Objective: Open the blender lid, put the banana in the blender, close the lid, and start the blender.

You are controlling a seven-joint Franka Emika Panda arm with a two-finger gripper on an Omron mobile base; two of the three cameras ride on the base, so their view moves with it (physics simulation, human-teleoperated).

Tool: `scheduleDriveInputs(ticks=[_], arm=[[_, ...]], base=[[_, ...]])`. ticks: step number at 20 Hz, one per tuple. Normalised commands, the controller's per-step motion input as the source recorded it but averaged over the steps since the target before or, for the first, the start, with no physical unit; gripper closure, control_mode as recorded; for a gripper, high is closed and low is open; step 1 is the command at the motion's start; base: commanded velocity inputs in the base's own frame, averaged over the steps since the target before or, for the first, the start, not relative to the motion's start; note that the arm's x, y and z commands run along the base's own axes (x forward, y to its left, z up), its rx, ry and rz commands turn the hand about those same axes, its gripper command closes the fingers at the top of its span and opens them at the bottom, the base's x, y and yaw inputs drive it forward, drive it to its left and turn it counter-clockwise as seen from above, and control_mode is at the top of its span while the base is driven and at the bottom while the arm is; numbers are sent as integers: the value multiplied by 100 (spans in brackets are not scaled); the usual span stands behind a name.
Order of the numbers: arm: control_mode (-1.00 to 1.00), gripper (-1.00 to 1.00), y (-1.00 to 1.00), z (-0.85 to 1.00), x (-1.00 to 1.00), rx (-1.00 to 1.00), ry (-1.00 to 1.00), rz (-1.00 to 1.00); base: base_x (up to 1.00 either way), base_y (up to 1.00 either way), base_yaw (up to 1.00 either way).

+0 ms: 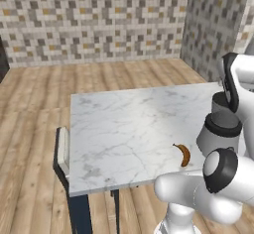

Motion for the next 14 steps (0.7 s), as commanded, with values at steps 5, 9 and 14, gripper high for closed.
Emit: scheduleDriveInputs(ticks=[5, 9, 14], arm=[[-100, -100, -17, -1, 0, 3, 0, 0], [-100, -100, -11, -4, 0, 2, 0, 0], [-100, -100, -3, -8, 0, 0, 0, 0]], base=[[0, 0, 0], [0, 0, 0], [0, 0, 0]])
